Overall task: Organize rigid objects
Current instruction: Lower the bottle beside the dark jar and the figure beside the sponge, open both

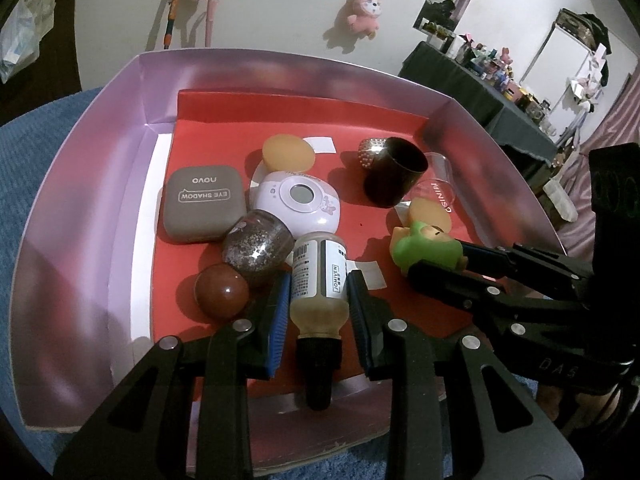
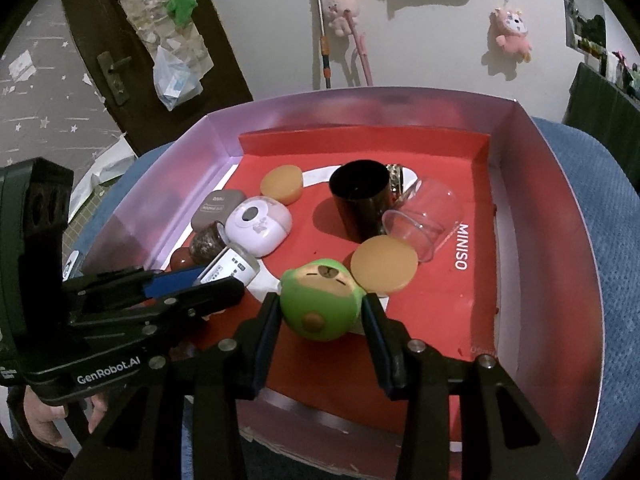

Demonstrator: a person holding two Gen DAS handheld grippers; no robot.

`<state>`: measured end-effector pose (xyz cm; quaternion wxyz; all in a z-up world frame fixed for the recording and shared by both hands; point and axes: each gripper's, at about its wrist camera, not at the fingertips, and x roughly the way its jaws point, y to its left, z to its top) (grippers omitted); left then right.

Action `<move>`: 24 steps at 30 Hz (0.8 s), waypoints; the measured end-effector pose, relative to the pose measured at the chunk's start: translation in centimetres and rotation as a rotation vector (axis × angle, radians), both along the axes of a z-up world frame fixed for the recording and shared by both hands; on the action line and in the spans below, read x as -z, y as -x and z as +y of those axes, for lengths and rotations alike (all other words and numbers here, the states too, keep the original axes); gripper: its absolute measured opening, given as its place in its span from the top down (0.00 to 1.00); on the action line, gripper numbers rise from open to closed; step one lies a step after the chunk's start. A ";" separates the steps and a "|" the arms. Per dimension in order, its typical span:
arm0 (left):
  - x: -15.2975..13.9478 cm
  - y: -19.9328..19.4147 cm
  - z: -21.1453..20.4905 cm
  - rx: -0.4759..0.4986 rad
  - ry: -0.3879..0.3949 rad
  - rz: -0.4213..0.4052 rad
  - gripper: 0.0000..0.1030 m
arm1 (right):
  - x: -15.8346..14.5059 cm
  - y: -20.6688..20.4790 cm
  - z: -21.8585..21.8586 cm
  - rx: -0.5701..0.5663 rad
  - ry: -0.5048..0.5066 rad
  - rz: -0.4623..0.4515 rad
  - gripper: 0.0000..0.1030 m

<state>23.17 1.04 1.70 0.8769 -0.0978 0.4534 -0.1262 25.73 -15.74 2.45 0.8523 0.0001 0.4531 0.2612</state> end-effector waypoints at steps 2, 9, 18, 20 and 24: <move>0.0 0.0 0.1 -0.001 0.002 0.001 0.74 | 0.0 0.0 0.1 0.000 -0.003 0.003 0.56; 0.0 0.0 0.1 -0.001 0.004 0.002 0.74 | 0.3 -0.1 -0.2 -0.006 0.008 0.001 0.56; -0.1 0.2 0.0 0.004 -0.015 0.005 0.74 | 0.4 0.3 -0.1 -0.004 0.021 0.005 0.55; -0.1 0.3 -0.2 0.005 -0.024 0.004 0.74 | 0.3 0.4 -0.2 -0.005 0.023 0.003 0.55; -0.1 0.6 -0.5 0.012 -0.039 0.002 0.74 | 0.2 0.7 -0.3 -0.008 0.023 -0.002 0.46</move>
